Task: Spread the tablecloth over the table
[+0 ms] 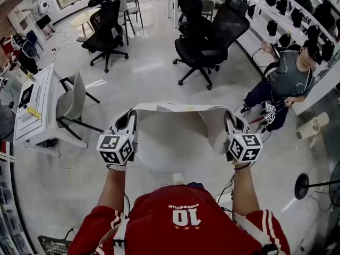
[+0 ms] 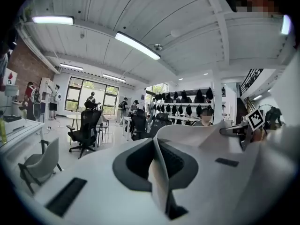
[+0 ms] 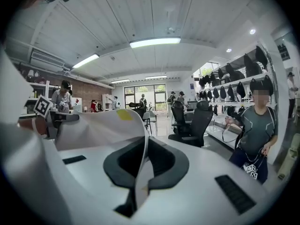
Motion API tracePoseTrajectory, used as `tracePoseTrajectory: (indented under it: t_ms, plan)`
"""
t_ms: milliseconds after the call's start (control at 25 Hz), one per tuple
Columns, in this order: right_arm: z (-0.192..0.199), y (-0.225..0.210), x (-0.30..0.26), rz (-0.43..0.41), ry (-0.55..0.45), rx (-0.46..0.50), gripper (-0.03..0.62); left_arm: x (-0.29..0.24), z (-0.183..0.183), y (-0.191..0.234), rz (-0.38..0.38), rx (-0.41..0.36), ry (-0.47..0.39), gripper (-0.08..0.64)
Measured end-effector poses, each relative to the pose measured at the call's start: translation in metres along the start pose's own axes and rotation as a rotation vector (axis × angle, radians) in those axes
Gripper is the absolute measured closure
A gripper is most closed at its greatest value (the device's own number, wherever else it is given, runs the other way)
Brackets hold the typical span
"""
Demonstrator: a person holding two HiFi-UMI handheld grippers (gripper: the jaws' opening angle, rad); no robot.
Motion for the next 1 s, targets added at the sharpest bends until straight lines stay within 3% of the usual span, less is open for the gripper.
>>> tracePoseTrajectory:
  t_ms: [640,1000]
  plan:
    - [0.080,0.016,0.056,0.066,0.098,-0.104,0.577,0.067,0.068,-0.032,0.040,0.061,0.090,0.546]
    - [0.099,0.014,0.075,0.043,0.135,-0.122,0.575,0.095,0.093,-0.053,0.008,0.045,0.176,0.533]
Point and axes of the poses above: the fingertips, and each gripper's own axes: x backward along the fingers, y to its left, z out of its underside, the point moved 5 cm from there along x, backward along the fingers, and after that the axes turned 9 degrees about -x, right-handed, at the moved point
